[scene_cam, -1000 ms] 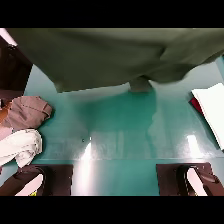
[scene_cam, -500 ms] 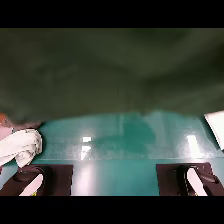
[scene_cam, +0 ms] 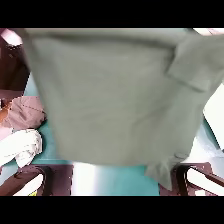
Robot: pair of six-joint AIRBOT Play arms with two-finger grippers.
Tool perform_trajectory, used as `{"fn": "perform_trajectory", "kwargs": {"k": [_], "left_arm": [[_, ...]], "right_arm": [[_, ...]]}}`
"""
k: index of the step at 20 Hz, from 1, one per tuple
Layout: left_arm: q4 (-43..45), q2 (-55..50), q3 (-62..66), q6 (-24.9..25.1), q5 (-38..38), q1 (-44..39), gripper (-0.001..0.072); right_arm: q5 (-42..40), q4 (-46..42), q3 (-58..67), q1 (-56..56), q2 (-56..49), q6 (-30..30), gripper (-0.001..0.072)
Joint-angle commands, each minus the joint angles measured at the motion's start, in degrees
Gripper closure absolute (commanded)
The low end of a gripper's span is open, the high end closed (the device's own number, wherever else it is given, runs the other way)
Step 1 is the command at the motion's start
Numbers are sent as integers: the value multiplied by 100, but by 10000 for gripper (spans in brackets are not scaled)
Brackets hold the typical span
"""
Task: Fold the shirts.
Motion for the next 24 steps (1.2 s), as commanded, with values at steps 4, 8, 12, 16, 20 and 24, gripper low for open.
{"fn": "perform_trajectory", "kwargs": {"k": [4,8,12,16,20,24], "left_arm": [[61,-2057,-1698,719,662,7,684],[61,-2710,-1696,844,2343,7,684],[74,-2922,-1696,844,3770,7,684],[734,-3104,-1696,844,3908,9,684],[970,-3235,-1698,848,2975,229,684],[990,-3283,-1812,944,1982,468,684]], "right_arm": [[-1106,-66,-1823,914,-1812,-4,700],[-2684,-337,-2135,1178,-2345,-4,700],[-3792,-337,-2131,1333,-2708,-22,700],[-3993,-439,-2131,1386,-2822,-105,700],[-2883,-671,-2138,1440,-2822,-118,700],[-2087,-1403,-2138,1823,-2822,-111,700]]}}
